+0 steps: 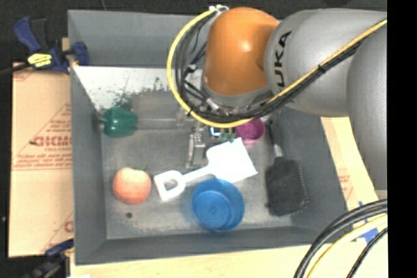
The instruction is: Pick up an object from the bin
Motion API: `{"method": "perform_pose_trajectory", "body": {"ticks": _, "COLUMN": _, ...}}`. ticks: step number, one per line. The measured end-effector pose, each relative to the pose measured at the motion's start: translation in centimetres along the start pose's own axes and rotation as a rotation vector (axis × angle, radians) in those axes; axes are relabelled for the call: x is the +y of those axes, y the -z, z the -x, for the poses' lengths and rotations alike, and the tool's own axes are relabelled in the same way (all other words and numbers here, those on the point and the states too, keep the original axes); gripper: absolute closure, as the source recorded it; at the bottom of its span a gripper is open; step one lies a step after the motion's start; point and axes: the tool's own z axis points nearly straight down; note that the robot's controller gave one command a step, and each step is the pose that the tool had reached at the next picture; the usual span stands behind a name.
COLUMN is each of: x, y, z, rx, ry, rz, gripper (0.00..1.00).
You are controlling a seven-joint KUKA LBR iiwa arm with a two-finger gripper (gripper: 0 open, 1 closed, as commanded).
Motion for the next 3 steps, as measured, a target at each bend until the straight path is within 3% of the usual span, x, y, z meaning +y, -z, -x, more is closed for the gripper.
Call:
{"method": "perform_pose_trajectory", "body": {"ticks": 1, "x": -0.1, "y": 0.5, "z": 0.2, "rx": -0.008, "ry": -0.004, "rz": 0.001, "gripper": 0.0}}
{"method": "perform_pose_trajectory", "body": {"ticks": 2, "x": -1.4, "y": -5.2, "z": -4.0, "rx": -0.005, "ry": 0.264, "rz": 0.0, "gripper": 0.0}}
{"method": "perform_pose_trajectory", "body": {"ticks": 3, "x": -1.6, "y": -2.9, "z": -4.5, "rx": -0.017, "ry": 0.212, "rz": 0.0, "gripper": 0.0}}
